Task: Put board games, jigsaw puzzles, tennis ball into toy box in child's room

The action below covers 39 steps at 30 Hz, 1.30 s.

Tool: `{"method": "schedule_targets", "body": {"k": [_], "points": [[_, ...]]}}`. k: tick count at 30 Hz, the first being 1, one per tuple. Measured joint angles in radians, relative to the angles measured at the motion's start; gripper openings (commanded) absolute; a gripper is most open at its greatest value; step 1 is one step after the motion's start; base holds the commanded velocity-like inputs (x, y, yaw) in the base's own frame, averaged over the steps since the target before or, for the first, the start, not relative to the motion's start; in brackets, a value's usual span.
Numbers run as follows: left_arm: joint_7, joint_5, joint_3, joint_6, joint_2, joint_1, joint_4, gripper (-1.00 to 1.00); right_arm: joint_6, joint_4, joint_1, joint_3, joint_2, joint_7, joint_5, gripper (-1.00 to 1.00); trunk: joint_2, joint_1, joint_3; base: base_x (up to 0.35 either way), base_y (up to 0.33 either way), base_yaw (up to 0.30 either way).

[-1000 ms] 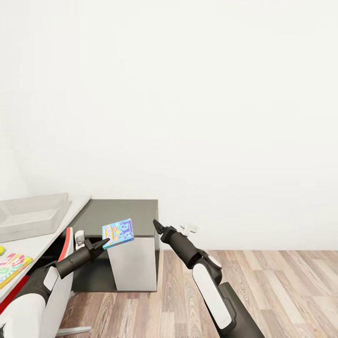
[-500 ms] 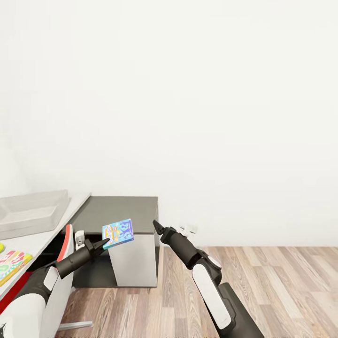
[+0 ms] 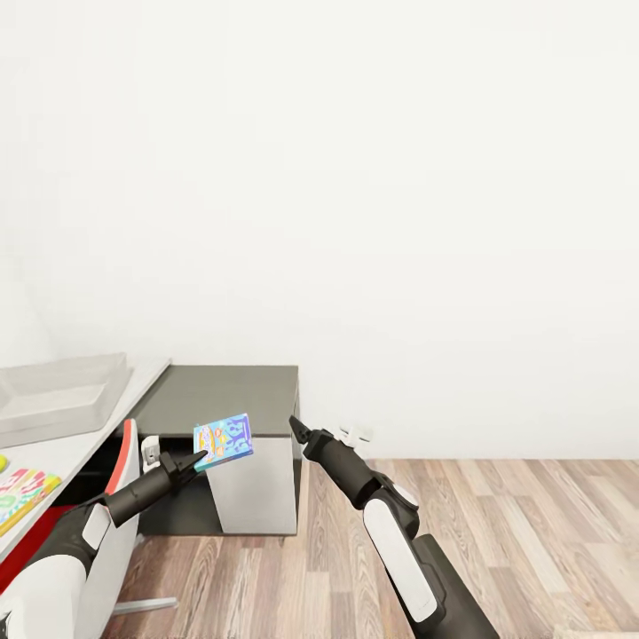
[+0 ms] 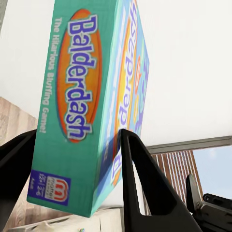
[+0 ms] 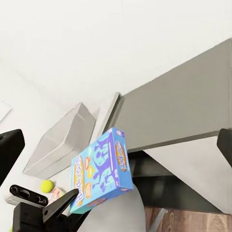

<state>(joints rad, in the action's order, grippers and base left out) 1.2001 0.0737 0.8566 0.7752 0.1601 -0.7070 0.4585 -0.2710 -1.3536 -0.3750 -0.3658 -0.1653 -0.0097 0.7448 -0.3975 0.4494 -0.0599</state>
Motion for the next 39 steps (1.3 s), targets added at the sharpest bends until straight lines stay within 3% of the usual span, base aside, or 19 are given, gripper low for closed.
{"method": "schedule_targets", "body": {"k": [20,39], "points": [[0.002,0.0,0.0,0.005,0.0,0.0,0.014,-1.0,0.004,-0.002,0.0,-0.002,0.001,0.0,-0.008,1.0,0.0,0.0,-0.012,0.001,0.0,0.005],[0.002,0.0,0.0,0.003,0.0,0.0,0.014,-1.0,0.002,-0.001,0.0,-0.004,0.0,-0.004,-0.011,1.0,0.0,0.0,-0.001,0.139,-0.096,0.252]]}}
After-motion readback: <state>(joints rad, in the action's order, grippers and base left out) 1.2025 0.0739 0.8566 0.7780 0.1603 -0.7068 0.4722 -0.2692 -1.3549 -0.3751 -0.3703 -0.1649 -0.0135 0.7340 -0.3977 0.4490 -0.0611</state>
